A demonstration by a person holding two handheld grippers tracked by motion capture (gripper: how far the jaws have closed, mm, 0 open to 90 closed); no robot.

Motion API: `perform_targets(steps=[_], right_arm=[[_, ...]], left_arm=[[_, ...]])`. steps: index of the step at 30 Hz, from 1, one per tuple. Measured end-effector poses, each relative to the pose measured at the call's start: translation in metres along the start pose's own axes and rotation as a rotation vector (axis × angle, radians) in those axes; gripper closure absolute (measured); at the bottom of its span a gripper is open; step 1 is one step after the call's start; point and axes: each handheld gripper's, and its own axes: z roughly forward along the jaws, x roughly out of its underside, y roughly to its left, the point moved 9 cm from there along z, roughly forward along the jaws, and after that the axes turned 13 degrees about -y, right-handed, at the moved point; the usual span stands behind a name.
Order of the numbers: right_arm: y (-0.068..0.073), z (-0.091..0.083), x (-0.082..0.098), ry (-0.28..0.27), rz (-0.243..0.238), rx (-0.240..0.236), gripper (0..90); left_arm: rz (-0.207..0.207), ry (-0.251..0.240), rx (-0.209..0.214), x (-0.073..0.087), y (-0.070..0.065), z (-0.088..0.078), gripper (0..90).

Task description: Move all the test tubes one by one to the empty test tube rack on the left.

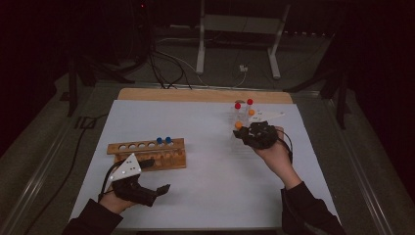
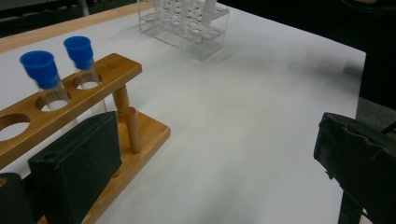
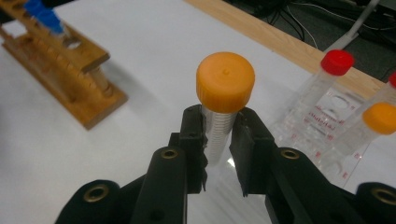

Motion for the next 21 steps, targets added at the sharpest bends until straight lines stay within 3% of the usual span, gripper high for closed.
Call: perform_targets(steps=[14,21], right_arm=[[0.034,-0.017,0.029,0.021,0.001,-0.065,75.1],[0.047,-0.021,0.039,0.039,-0.011,-0.091,75.1]], left_arm=[[0.003,0.01,0.033,-0.01,-0.006,0.013,1.7],[-0.002,0.016,0.071,-0.015,-0.014,0.022,1.8]])
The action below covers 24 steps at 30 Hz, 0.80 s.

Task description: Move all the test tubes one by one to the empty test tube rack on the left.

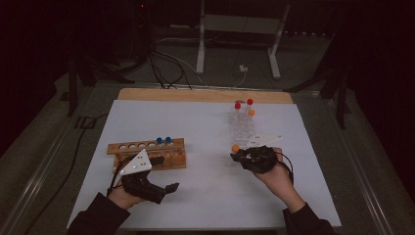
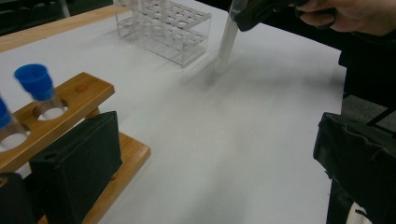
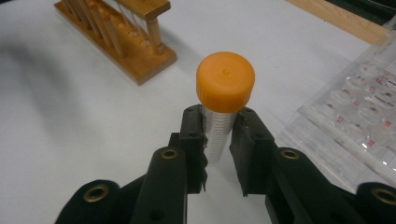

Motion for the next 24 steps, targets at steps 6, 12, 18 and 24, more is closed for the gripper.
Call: perform_targets(steps=[6,12,18,24], right_arm=[[0.008,0.0,0.002,-0.003,0.001,-0.019,75.1],[0.016,0.0,0.005,-0.001,0.0,-0.038,75.1],[0.02,0.0,0.006,0.002,-0.002,-0.052,75.0],[0.026,0.001,0.006,0.001,-0.008,-0.07,75.1]], left_arm=[[0.004,-0.005,0.027,-0.011,-0.008,0.015,2.1],[0.046,0.01,0.065,-0.025,-0.022,0.04,2.6],[0.081,0.004,0.098,-0.039,-0.035,0.065,7.6],[0.11,-0.028,0.106,-0.055,-0.038,0.085,20.9]])
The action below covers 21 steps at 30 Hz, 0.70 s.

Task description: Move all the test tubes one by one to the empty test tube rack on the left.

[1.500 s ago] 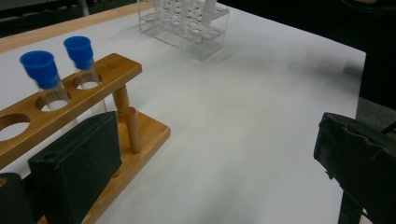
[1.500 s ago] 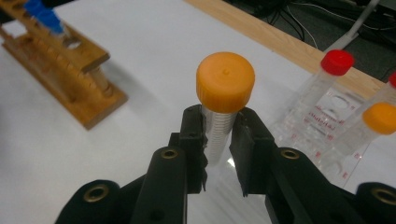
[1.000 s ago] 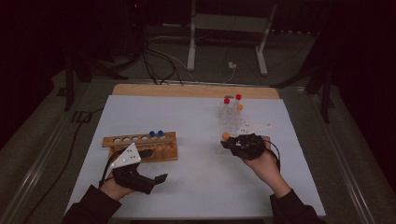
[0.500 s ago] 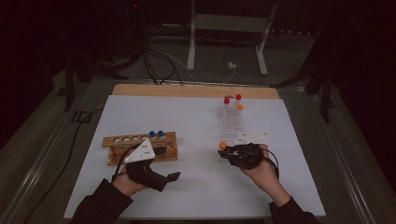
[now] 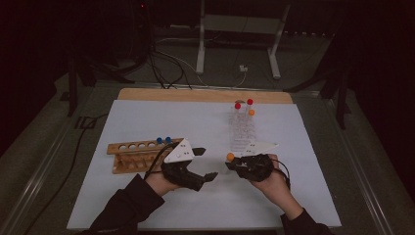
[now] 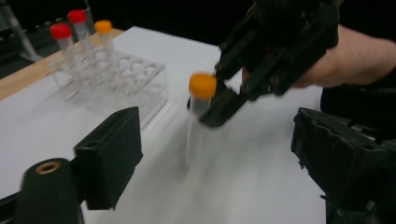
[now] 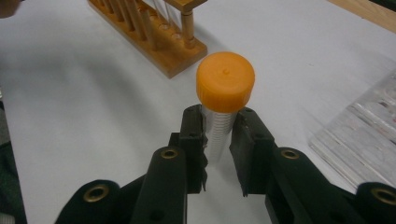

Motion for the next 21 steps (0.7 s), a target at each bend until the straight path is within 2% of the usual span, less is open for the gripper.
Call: perform_targets(steps=[8,10,16,18,21], right_arm=[[0.004,0.001,-0.001,-0.001,-0.007,-0.01,75.1],[0.004,0.001,-0.001,-0.001,-0.008,-0.012,75.1],[0.004,0.001,-0.002,-0.005,-0.01,-0.012,75.1],[0.004,0.0,-0.002,-0.006,-0.009,-0.012,75.1],[0.005,0.001,-0.002,-0.005,-0.011,-0.014,75.1]], left_arm=[[-0.006,-0.026,-0.007,-0.008,0.006,0.023,37.1],[-0.006,-0.026,0.004,-0.008,0.006,0.028,40.8],[0.004,-0.008,0.028,-0.008,0.004,0.042,49.9],[0.021,0.008,0.028,-0.006,0.004,0.045,53.2],[0.02,0.026,0.031,-0.003,0.003,0.05,57.4]])
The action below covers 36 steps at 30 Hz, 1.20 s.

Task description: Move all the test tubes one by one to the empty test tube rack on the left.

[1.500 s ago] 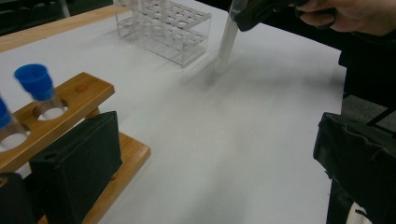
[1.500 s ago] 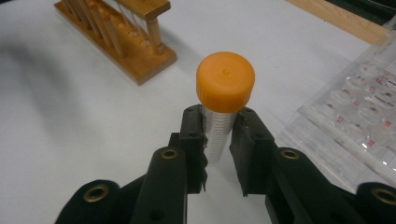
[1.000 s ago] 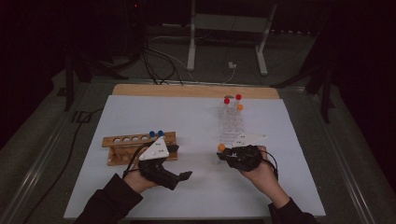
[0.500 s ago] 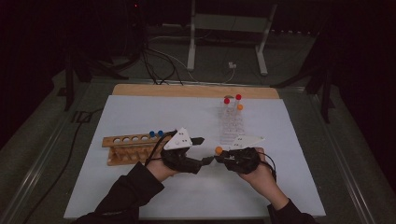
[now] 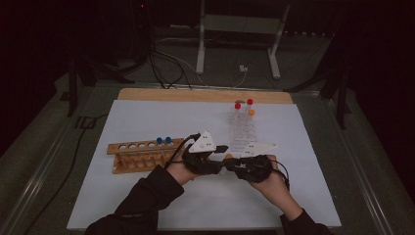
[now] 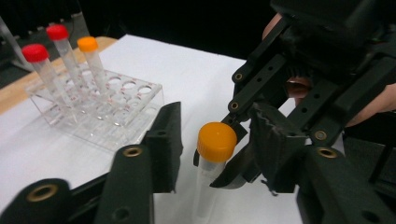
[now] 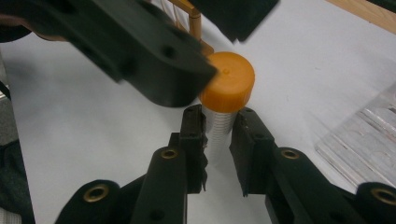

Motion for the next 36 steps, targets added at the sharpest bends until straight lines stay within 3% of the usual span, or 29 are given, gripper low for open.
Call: perform_targets(steps=[5,10,14,18,22,28,36], right_arm=[[0.0,-0.001,0.0,-0.002,0.001,0.0,75.1],[-0.001,0.0,0.0,-0.002,0.002,0.004,75.1],[-0.001,0.0,0.0,0.0,-0.001,0.004,75.1],[0.001,0.0,0.0,-0.002,0.001,-0.003,74.9],[0.001,0.0,-0.001,-0.008,0.01,-0.011,73.8],[-0.001,-0.002,-0.003,-0.027,0.009,0.001,61.9],[-0.003,-0.005,-0.007,-0.05,0.017,0.025,41.7]], left_arm=[[0.0,0.037,-0.003,0.006,0.002,0.004,63.8],[-0.004,0.04,0.004,0.007,0.002,0.004,70.4],[-0.003,0.043,0.003,0.007,0.003,0.003,71.3],[0.025,0.046,0.006,0.008,0.001,0.002,71.8],[0.015,0.043,0.001,0.006,0.002,0.001,72.0],[0.015,0.018,-0.038,-0.001,0.01,-0.008,72.1],[0.031,-0.007,-0.087,-0.018,0.021,-0.033,72.1]])
